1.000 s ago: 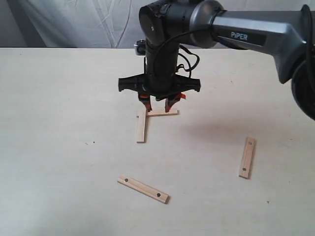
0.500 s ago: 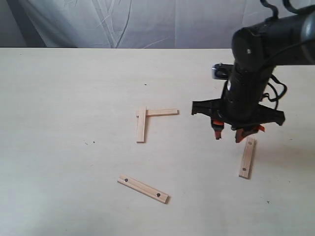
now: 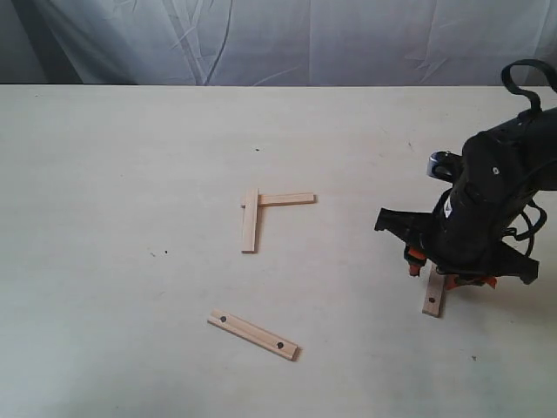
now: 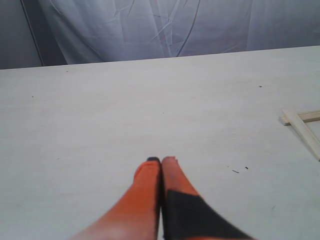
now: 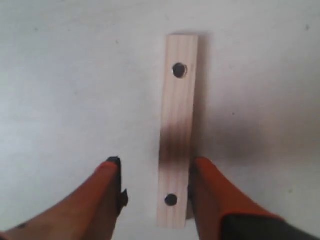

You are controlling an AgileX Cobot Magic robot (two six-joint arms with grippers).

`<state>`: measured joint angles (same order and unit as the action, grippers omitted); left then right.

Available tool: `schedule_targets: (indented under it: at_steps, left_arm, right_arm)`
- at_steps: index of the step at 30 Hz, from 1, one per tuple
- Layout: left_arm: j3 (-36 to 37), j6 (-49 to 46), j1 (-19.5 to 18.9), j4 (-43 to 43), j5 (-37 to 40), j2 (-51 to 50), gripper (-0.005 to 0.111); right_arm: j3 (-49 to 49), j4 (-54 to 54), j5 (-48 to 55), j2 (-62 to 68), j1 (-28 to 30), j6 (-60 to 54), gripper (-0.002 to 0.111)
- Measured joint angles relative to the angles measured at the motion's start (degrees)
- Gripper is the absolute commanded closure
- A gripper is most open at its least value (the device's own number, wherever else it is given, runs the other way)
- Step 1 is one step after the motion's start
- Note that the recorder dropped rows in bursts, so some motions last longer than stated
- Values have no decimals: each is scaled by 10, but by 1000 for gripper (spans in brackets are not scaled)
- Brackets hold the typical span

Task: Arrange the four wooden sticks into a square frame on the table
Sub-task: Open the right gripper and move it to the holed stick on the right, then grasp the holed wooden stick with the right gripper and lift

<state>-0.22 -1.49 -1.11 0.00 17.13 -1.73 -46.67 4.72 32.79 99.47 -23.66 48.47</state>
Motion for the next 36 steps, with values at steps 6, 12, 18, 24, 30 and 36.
schedule_targets:
  at_steps: [6, 12, 18, 24, 30, 36]
  left_arm:
    - [0, 0, 0, 0, 0, 0, 107]
    - [0, 0, 0, 0, 0, 0, 107]
    - [0, 0, 0, 0, 0, 0, 107]
    - [0, 0, 0, 0, 0, 0, 107]
    - [0, 0, 0, 0, 0, 0, 107]
    - [0, 0, 0, 0, 0, 0, 107]
  right_arm:
    - [0, 37, -1, 16, 0, 25, 65]
    - [0, 42, -5, 39, 0, 30, 73]
    - [0, 42, -7, 41, 0, 30, 108]
    - [-47, 37, 25, 20, 0, 10, 108]
    - [-202, -104, 92, 25, 0, -183, 108]
    - [-307, -107, 143, 90, -46, -213, 108]
